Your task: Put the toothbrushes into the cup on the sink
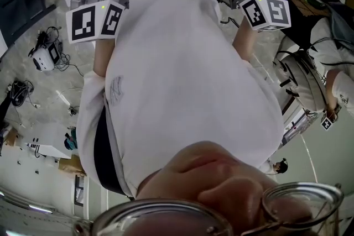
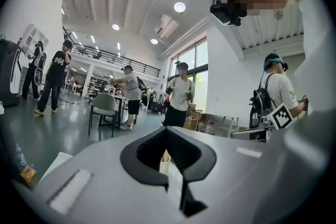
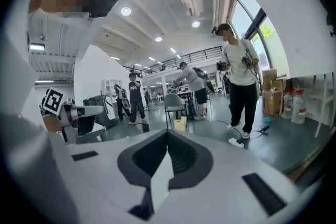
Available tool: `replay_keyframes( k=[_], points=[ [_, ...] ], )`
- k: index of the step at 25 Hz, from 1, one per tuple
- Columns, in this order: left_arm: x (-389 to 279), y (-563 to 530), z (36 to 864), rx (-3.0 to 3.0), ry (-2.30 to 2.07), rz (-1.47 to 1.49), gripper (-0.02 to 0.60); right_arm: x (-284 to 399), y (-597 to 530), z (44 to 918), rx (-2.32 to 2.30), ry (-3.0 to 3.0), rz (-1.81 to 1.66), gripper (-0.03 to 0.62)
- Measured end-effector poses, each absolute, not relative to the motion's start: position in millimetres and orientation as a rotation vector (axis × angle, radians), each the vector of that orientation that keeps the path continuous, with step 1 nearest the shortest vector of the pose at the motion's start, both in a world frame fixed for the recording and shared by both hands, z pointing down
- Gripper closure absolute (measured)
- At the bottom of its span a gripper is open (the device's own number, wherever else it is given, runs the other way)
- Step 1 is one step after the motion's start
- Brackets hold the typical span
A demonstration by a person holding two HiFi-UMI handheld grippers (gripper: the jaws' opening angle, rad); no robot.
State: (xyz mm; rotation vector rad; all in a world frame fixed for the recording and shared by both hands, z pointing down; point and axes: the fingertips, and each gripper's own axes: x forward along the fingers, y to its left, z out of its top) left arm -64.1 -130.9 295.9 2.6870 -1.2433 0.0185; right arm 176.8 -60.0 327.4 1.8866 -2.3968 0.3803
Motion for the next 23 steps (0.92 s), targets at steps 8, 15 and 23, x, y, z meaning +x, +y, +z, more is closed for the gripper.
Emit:
replay_keyframes(
  k=[8, 15, 23],
  points=[
    [-59.5, -132.9, 298.4, 2.696, -1.247, 0.025, 0.575, 183.9, -60.1, 332.8, 1.894, -2.385, 0.366, 0.583],
    [-54.6, -133.1, 294.8, 2.699, -1.242, 0.034, 0.575, 186.8, -61.9, 328.6, 1.892, -2.389, 0.36, 0.583],
    [-52.2, -130.7, 295.6, 2.696, -1.24, 0.036, 0.575, 187.8, -61.9, 328.5, 1.887, -2.391, 0.359, 0.583]
  ],
)
